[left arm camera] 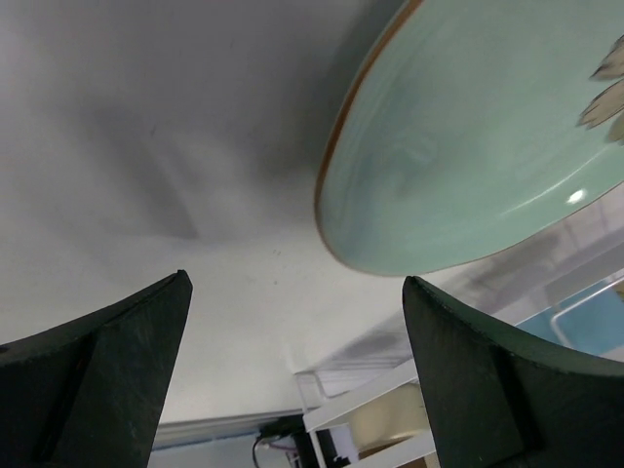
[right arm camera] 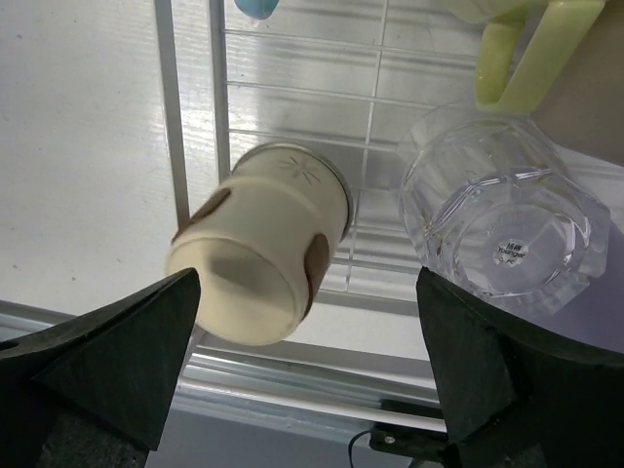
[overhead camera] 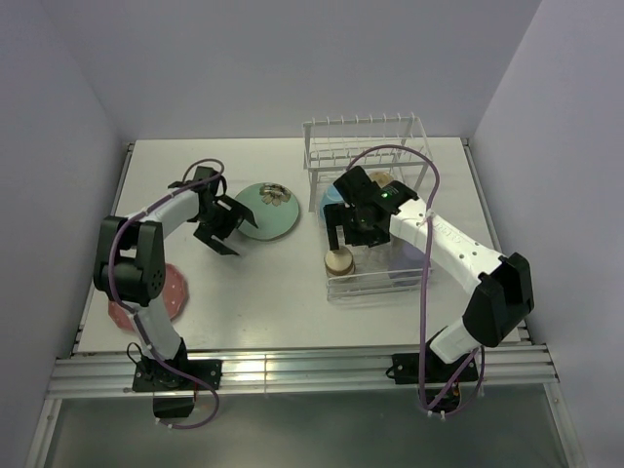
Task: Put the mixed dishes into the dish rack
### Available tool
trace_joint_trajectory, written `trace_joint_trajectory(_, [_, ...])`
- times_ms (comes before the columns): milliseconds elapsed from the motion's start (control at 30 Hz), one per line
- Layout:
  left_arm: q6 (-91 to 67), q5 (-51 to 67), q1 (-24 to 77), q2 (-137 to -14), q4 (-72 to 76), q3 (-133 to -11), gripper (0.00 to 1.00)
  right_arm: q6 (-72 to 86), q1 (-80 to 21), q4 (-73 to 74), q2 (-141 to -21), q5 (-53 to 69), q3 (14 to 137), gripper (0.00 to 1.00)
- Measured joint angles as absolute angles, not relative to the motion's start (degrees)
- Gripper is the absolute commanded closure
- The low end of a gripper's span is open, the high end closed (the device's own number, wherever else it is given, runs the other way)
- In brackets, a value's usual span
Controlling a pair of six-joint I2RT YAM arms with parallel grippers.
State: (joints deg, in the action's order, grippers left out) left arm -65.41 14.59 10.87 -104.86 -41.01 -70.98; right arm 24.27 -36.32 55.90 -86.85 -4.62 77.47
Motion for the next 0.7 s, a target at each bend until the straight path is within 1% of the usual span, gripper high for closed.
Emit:
trace_joint_trajectory(167, [-66.1, 13.3, 9.4, -104.8, -34.6, -69.1, 0.07, 24.7, -36.8, 55.8, -86.7, -5.0, 77.5, 0.0])
trace_joint_trajectory(267, [-66.7, 13.1, 9.2, -104.9, -31.7, -68.0, 0.12, 25.1, -37.2, 55.7, -85.8, -5.0, 77.4, 0.0])
trace_joint_trajectory(300, [-66.8, 13.1, 9.3, -104.9, -30.7, -67.9, 0.16, 25.3, -37.4, 55.7, -85.2, -5.0, 77.4, 0.0])
trace_joint_trajectory(467, [-67.3, 13.1, 9.2, -105.3, -24.6, -67.4, 0.21, 26.1, -37.8, 55.7, -81.2, -5.0, 77.3, 0.0])
trace_joint_trajectory(500, [-67.4, 12.9, 9.2, -105.5, -23.4, -67.3, 0.25, 26.2, -37.8, 55.7, -80.2, -5.0, 77.3, 0.0])
trace_joint_trajectory(567, [-67.2, 12.1, 9.2, -106.2, -21.6, -67.2, 0.3, 26.4, -37.8, 55.8, -78.1, -5.2, 77.3, 0.0])
trace_joint_trajectory(600, [-67.1, 11.6, 9.2, -106.8, -21.1, -67.4, 0.38, 26.5, -37.8, 55.9, -77.2, -5.3, 77.3, 0.0])
trace_joint_trajectory(667, [-66.9, 10.9, 9.2, -108.4, -20.4, -67.9, 0.47, 26.8, -37.8, 56.3, -75.5, -5.8, 77.3, 0.0])
trace_joint_trajectory(700, [-66.8, 11.0, 9.1, -109.4, -20.4, -68.3, 0.57, 26.9, -37.8, 56.7, -74.8, -6.1, 77.3, 0.0])
